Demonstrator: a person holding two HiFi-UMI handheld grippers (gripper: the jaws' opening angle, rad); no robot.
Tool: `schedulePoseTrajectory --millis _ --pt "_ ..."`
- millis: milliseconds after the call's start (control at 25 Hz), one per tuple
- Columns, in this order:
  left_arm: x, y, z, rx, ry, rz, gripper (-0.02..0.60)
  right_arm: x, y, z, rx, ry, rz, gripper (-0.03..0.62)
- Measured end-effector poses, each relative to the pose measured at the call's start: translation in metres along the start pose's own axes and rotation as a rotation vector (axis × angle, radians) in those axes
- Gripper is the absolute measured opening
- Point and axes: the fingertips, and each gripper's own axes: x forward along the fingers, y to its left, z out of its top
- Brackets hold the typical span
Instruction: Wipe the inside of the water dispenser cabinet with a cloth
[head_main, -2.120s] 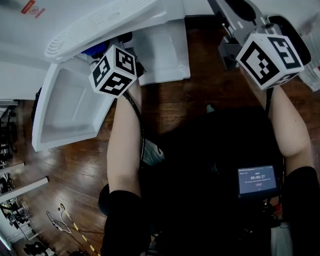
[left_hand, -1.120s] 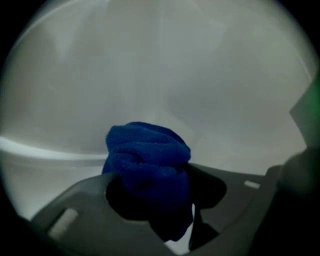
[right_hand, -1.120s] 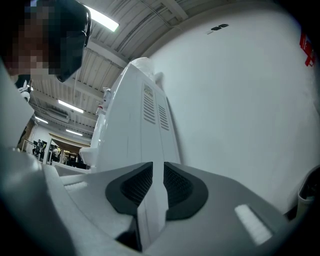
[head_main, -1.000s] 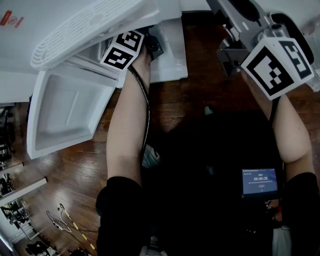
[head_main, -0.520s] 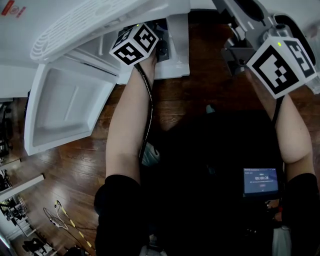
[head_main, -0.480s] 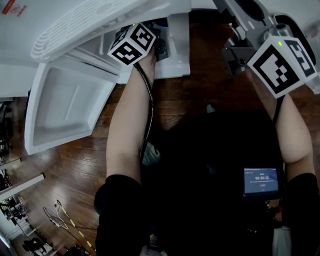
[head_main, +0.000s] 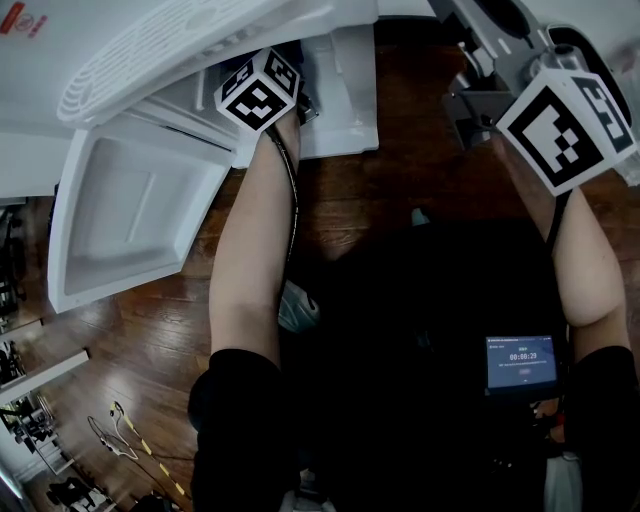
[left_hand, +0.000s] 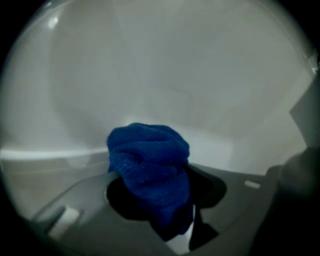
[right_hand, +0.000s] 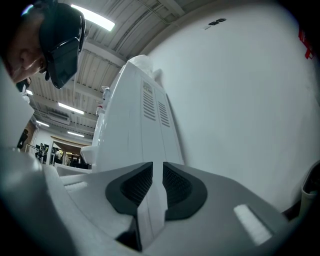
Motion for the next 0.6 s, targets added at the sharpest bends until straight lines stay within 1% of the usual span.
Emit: schedulePoseTrajectory --millis 120,200,240,320,360,400,480,560,600 --pt "0.002 -0.024 -0.015 0.033 0.018 -0.096 0.195 0.002 -0.002 -0.003 0.009 0.004 0.002 0.064" --pt "0.002 -0.041 -0.025 0.085 0.034 -0.179 0.195 0.003 -0.001 -0.005 0.009 0.015 0.007 0.064" --pt "0.002 -0.051 -0.032 0.121 0.052 -0.233 0.195 0.004 0.0 -0.007 0.007 0.02 0.009 0.064" --pt "0.0 -0.073 -0.051 0.218 0.111 -0.347 0.195 0.004 0.002 -0.008 0.005 0.026 0.013 0.064" --pt "-0.001 -0.082 -0.062 0.272 0.144 -0.391 0.195 0.004 0.002 -0.008 0.003 0.026 0.013 0.064" --pt "0.0 -0.086 -0.071 0.323 0.167 -0.414 0.183 0.004 0.002 -0.008 0.003 0.026 0.01 0.064" --pt "0.002 -0.084 -0.079 0.391 0.178 -0.409 0.184 0.003 0.0 -0.008 0.005 0.028 0.004 0.064" --pt "0.002 -0.078 -0.073 0.408 0.168 -0.37 0.184 0.003 -0.002 -0.008 0.013 0.027 0.001 0.064" --pt "0.002 -0.072 -0.068 0.397 0.158 -0.334 0.184 0.003 -0.002 -0.008 0.018 0.026 0.0 0.064"
